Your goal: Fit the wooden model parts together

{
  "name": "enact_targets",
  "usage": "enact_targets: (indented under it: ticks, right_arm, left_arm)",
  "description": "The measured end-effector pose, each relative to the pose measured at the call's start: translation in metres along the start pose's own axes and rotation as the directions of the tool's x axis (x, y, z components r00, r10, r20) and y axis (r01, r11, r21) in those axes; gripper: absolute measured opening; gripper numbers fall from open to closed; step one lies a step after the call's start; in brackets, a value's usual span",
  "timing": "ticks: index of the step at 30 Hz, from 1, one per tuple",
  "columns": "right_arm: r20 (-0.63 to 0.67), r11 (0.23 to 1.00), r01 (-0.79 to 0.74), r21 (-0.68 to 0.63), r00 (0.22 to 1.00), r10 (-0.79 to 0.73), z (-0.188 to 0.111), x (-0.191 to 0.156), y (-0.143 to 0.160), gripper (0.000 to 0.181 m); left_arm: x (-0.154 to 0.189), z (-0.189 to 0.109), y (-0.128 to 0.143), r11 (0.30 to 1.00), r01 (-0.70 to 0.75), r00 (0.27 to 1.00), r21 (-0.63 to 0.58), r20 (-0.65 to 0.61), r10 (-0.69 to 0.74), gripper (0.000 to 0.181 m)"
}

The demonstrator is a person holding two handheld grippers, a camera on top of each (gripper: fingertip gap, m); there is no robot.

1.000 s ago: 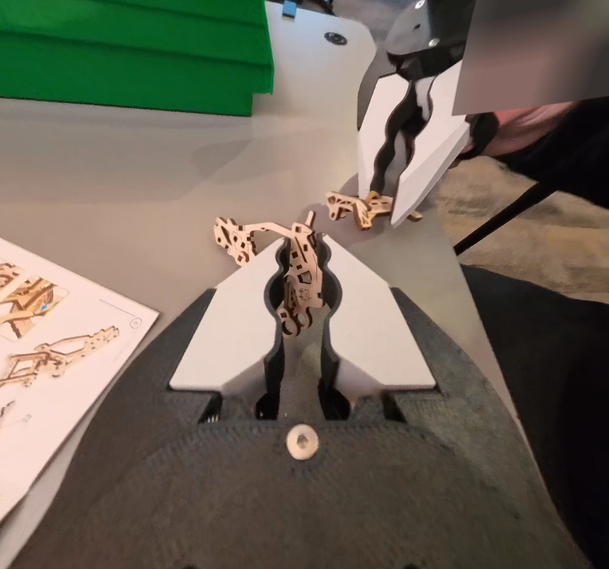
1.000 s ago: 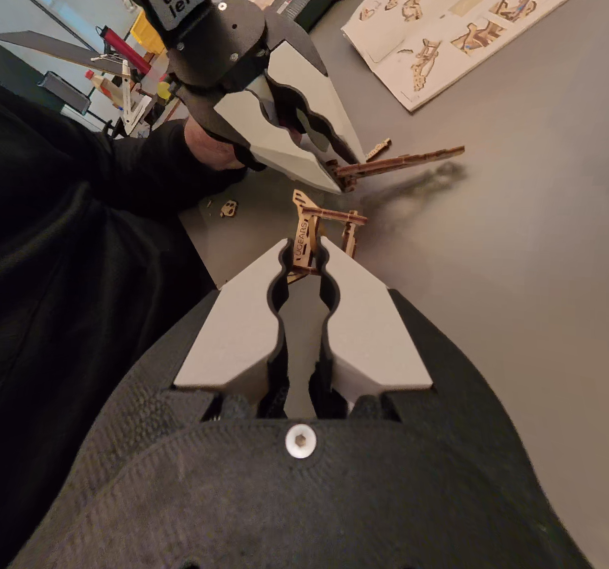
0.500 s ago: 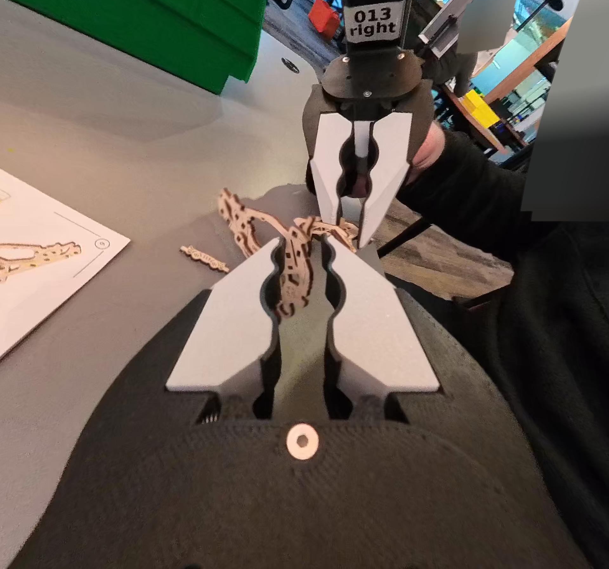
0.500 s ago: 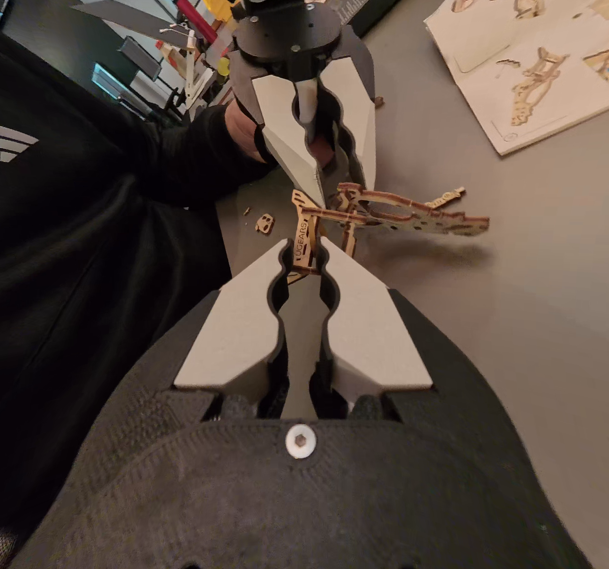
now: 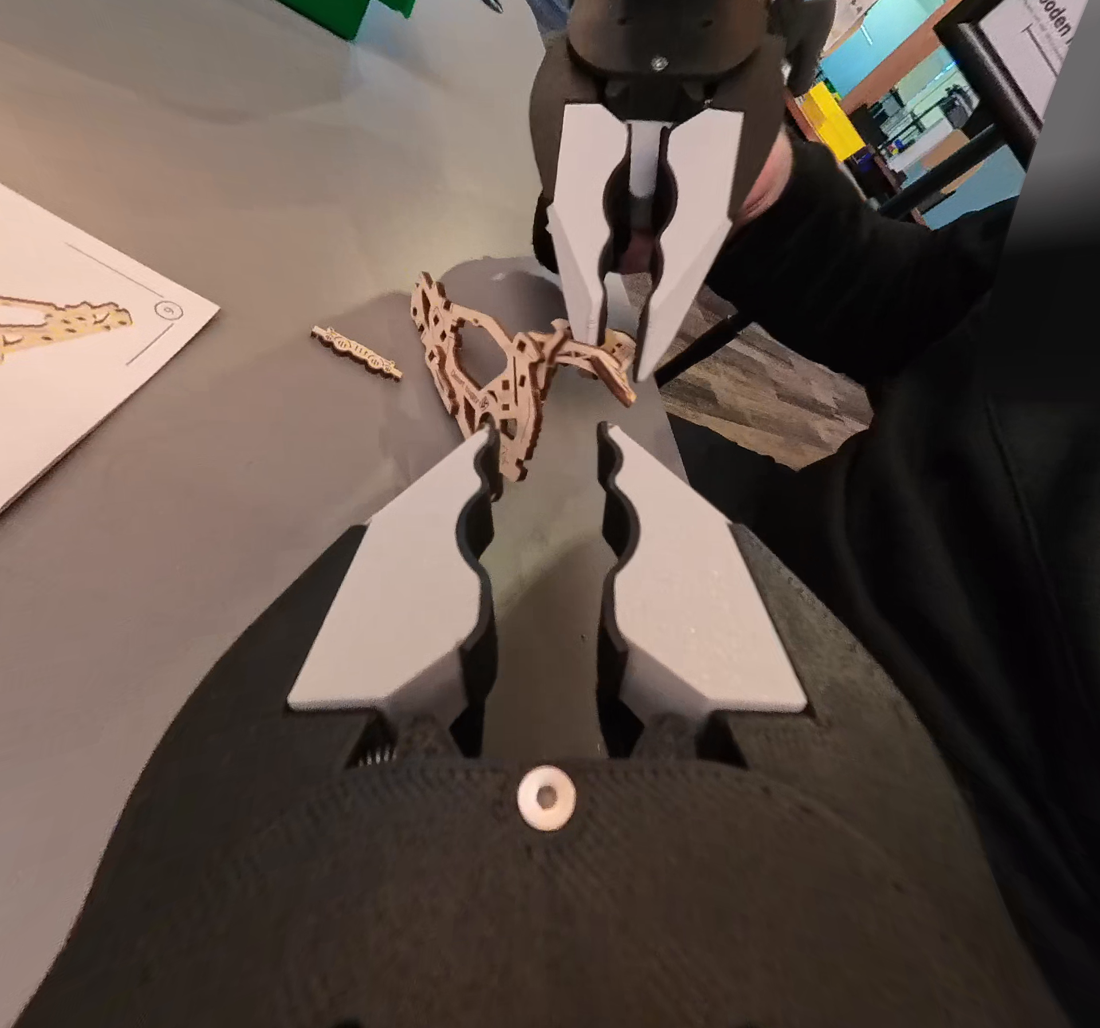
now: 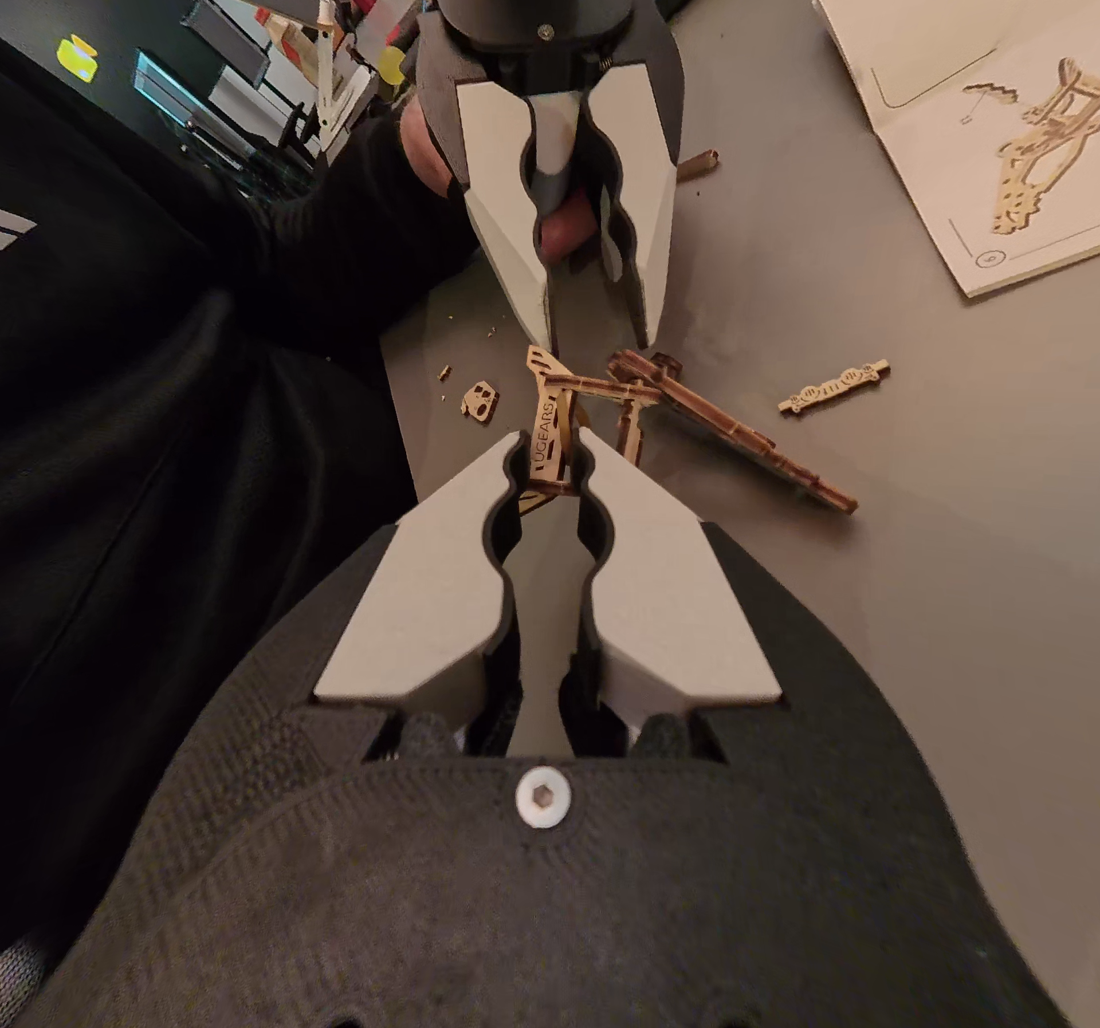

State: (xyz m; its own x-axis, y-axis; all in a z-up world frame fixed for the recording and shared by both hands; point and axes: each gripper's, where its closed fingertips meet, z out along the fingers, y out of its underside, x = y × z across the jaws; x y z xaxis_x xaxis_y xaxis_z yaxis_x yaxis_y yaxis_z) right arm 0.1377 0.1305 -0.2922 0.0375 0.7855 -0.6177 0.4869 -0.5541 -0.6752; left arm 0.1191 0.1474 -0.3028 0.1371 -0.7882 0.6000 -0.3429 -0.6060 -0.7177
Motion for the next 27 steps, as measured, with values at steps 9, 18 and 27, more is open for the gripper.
enact_targets:
  ticks: [9,18,27]
  right_arm:
    - [-0.090,0.990,0.106,-0.089,0.989,-0.114,0.011,-0.010,-0.003,0.010]
    - [-0.079,0.996,0.061,-0.069,0.995,-0.066,0.013,-0.012,0.001,0.010]
    - [-0.071,0.990,-0.111,0.091,0.990,0.118,0.006,0.001,-0.003,0.010]
  left_arm:
    - [0.007,-0.004,-0.001,1.000,-0.006,0.998,0.010,-0.067,0.007,0.044]
    - [0.021,-0.024,-0.018,0.997,0.003,0.984,0.073,-0.175,0.010,0.060]
    - [0.015,0.006,-0.015,0.992,-0.123,0.990,-0.009,-0.075,0.122,0.064]
